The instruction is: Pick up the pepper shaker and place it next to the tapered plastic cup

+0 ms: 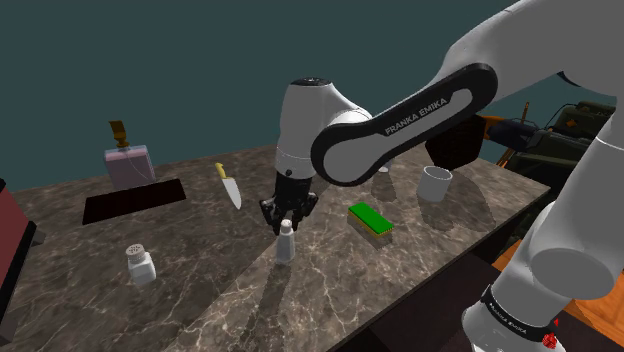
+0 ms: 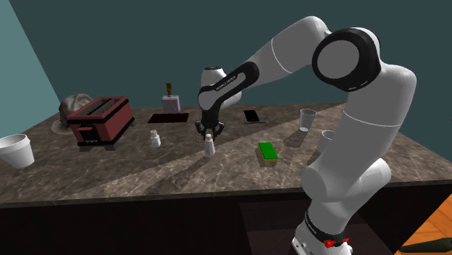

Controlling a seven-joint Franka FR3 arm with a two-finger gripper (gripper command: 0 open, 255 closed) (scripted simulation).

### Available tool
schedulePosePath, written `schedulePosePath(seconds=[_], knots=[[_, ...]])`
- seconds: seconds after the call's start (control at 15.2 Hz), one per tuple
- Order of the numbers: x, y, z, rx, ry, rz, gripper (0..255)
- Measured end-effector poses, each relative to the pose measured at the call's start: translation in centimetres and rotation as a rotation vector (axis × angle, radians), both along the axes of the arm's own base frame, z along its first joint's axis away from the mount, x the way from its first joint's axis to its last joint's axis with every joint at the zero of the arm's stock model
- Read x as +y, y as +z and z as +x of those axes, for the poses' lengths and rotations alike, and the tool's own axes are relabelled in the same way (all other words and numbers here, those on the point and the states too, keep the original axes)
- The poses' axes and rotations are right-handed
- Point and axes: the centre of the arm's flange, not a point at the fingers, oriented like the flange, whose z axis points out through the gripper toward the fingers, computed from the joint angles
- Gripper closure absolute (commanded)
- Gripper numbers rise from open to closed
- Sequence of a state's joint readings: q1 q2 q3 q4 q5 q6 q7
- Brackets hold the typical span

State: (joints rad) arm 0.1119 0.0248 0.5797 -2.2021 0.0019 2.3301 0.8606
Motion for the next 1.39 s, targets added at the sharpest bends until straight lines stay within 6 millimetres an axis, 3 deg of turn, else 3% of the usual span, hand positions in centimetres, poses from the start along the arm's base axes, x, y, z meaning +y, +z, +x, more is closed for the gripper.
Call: schedulePosePath(seconds=[1.39], knots=[[0.0, 11.1, -0.1, 0.000, 0.000, 0.000, 255]])
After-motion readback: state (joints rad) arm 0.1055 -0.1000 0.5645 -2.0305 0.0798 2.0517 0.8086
